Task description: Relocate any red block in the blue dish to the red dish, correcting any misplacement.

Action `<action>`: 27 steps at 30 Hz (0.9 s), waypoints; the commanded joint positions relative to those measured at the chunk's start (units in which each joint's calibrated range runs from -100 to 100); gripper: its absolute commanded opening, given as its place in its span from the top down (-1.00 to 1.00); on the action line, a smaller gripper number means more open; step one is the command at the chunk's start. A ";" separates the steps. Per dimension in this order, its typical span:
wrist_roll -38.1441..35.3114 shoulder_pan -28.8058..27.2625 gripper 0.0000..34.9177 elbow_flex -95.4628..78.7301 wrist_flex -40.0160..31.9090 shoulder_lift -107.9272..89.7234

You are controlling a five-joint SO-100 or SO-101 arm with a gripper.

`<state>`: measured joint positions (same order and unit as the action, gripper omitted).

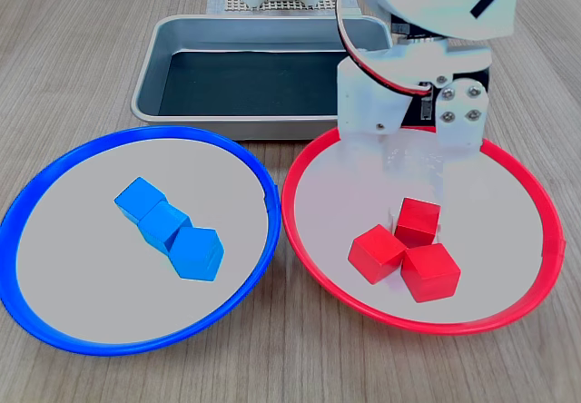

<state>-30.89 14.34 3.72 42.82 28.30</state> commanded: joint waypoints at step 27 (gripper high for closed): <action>12.21 -7.23 0.98 -37.72 -6.38 -52.91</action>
<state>-24.25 9.38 -23.50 38.91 -11.76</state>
